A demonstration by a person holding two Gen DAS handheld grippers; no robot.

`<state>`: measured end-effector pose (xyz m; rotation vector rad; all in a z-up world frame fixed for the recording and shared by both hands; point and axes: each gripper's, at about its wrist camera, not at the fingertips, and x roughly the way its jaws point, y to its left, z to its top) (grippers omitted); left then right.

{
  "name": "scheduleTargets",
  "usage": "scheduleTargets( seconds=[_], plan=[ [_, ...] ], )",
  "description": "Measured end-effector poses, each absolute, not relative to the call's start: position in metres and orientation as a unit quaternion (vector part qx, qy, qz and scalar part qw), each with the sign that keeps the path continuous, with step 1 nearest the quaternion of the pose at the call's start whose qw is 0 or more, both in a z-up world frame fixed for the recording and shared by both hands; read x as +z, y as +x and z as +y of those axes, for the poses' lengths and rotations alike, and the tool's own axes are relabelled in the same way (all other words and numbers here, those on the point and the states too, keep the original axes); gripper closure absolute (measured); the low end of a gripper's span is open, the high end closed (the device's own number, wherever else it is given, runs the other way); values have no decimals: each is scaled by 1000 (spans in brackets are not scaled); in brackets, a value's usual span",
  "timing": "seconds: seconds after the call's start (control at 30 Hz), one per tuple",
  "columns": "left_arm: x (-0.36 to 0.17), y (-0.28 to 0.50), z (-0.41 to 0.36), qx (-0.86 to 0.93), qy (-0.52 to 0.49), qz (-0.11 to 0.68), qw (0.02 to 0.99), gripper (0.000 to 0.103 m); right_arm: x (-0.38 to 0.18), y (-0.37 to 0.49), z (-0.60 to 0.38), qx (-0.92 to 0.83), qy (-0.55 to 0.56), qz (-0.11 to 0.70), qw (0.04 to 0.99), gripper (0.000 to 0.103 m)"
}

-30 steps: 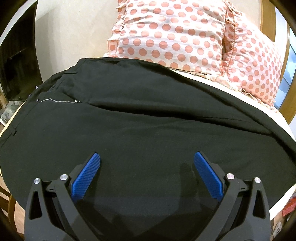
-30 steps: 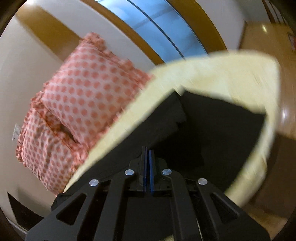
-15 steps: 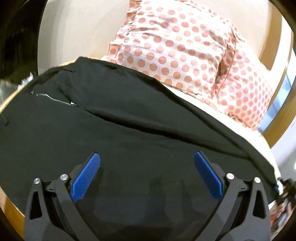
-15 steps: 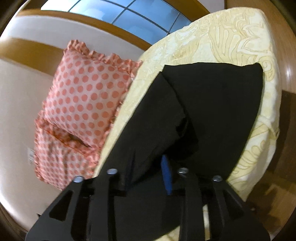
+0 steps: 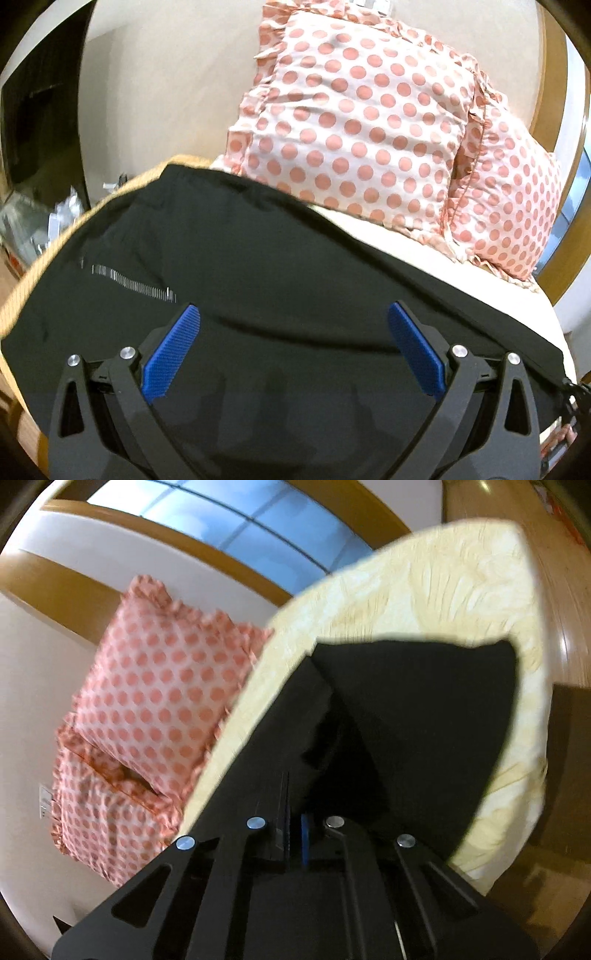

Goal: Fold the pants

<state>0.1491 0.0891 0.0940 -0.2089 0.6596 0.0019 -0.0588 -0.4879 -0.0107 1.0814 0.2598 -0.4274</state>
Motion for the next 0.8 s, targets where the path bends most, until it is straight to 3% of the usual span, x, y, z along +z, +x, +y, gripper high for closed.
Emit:
scheduleTargets(
  seconds=[0.13,0.3,0.37,0.5,0.67,0.7,0.73,0.77,0.8],
  plan=[
    [102,200,94,14,-93,339,936,2,-6,-67,-493,-192,512,105,831,99],
    [86,289,119,44,-162,399,901,4,-7,-66,-497,-185,512,110,831,99],
    [75,316,125,59,-171,419,890,14,-7,-62,-499,-182,514,114,830,99],
    [52,365,139,94,-186,453,867,23,-6,-59,-504,-176,506,120,836,100],
    [25,394,163,122,-257,468,836,47,-6,-50,-507,-177,497,131,839,100],
    [26,393,165,127,-263,455,841,56,-7,-49,-508,-178,497,133,839,99],
    [25,392,168,108,-275,453,841,83,-8,-47,-510,-178,497,135,838,99],
    [23,389,172,89,-293,456,835,91,-8,-45,-511,-178,498,136,838,99],
    [24,381,175,94,-302,452,834,91,-7,-43,-513,-178,497,137,838,99]
  ],
)
